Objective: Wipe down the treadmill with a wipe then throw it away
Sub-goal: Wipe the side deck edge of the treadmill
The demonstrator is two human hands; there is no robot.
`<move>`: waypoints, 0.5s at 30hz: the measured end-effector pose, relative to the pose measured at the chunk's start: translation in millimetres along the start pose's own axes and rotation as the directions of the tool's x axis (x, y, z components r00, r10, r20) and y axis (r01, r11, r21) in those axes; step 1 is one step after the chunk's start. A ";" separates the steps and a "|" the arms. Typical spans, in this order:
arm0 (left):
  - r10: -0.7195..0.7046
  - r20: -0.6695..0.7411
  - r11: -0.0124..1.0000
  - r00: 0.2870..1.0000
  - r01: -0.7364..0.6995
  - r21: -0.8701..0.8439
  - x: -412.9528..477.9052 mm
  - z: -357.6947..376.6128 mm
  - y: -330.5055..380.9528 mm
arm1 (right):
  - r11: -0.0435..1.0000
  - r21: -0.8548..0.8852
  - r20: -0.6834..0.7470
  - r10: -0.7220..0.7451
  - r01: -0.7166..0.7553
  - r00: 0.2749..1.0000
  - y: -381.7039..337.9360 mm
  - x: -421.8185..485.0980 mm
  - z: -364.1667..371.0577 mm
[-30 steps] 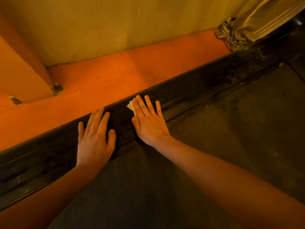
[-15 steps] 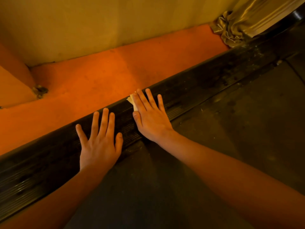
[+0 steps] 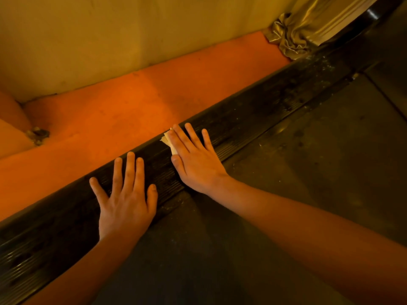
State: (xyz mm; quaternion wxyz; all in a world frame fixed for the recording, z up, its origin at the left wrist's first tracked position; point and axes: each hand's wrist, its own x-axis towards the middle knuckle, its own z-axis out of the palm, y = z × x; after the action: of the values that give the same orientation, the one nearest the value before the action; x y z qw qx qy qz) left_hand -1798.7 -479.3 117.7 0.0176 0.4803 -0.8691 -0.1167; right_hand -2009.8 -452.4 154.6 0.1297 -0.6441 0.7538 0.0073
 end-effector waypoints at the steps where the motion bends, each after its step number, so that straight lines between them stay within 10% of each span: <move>1: 0.000 -0.001 1.000 1.000 0.000 -0.006 -0.5 -0.4 -0.2 | 1.000 0.006 0.013 -0.011 0.011 1.000 0.2 -5.1 0.6; 15: 0.000 0.016 1.000 1.000 0.000 -0.006 0.4 -1.2 -0.7 | 0.993 -0.066 0.049 -0.099 0.102 0.994 21.2 -0.4 -9.1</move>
State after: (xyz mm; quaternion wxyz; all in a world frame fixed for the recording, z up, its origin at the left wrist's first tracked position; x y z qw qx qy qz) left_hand -1798.1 -480.3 118.7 0.0121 0.4794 -0.8688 -0.1232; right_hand -2032.1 -450.0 160.2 0.1249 -0.6851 0.7165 0.0414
